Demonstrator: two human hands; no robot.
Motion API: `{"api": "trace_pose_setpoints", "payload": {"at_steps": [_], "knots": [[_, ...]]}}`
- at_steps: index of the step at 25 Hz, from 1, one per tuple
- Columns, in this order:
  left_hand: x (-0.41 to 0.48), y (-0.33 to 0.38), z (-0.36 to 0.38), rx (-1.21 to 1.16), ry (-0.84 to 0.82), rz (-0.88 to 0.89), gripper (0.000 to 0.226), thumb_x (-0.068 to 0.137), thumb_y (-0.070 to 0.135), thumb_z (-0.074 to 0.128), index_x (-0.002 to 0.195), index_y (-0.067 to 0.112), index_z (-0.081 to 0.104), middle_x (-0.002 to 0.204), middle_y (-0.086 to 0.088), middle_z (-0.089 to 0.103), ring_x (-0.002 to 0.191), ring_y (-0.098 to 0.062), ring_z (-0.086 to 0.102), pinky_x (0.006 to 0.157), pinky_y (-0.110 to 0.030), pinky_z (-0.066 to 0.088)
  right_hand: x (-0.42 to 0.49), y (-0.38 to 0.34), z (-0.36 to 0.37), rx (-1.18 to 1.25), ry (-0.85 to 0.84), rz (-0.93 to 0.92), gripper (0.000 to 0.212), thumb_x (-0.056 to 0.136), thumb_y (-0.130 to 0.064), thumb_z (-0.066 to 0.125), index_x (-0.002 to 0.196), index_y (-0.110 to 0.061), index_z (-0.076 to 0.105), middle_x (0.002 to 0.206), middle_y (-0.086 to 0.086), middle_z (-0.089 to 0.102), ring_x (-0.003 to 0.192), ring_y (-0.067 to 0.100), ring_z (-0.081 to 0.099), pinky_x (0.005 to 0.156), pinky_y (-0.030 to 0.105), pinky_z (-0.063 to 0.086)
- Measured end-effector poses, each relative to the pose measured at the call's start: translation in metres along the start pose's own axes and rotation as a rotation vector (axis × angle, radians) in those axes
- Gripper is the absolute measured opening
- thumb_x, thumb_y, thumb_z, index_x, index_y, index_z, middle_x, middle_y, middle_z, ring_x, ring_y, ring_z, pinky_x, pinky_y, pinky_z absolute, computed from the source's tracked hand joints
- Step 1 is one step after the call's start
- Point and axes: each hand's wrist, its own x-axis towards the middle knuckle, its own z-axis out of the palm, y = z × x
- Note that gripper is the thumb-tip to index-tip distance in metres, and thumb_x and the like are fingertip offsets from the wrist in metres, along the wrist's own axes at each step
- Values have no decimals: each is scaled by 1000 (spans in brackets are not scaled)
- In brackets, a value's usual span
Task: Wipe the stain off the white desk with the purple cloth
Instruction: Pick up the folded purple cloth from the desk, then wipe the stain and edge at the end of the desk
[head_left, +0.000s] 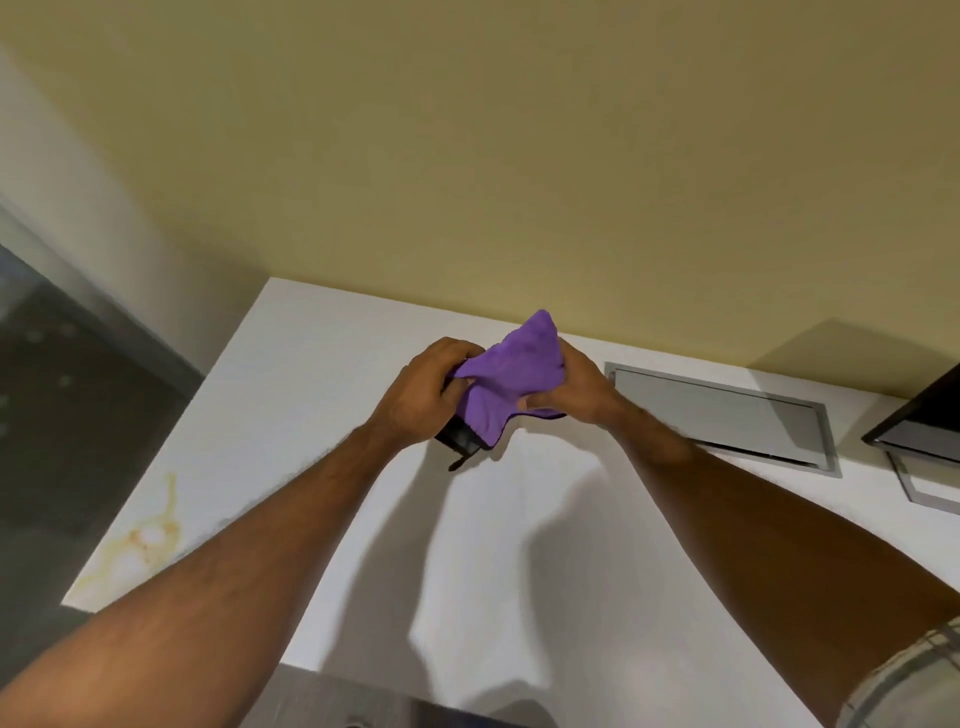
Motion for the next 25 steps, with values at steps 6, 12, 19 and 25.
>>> {"api": "trace_pose_setpoints", "payload": {"at_steps": [6,12,19,25], "knots": [[-104,-14,-49,-144,163,-170,21,96,21,47,114,24,59,106,9,66,97,-4,61,78,-16,50,-37,-38,62,-53,-16,-28,24,77,-25,84,89,-8,72,85,6,72,76,19,64,68,32,48],[-231,-44,-62,-288,288,-436,23,97,27,49,119,31,55,106,15,66,94,3,63,75,-15,52,-78,-71,146,-186,-157,-174,27,89,-31,72,85,-6,63,79,9,66,69,15,56,63,21,42],[-354,-72,-66,-399,339,-654,28,99,28,47,126,31,48,108,18,63,91,5,64,70,-13,54,-121,-94,249,-308,-346,-178,24,96,-32,62,101,-9,58,94,6,65,83,24,61,75,36,49],[-420,-100,-77,-402,383,-695,35,96,20,50,131,27,48,114,25,58,100,17,57,74,-3,46,-122,-127,307,-431,-389,-144,29,85,-30,74,107,-19,60,94,2,66,80,17,62,68,22,47]]}}
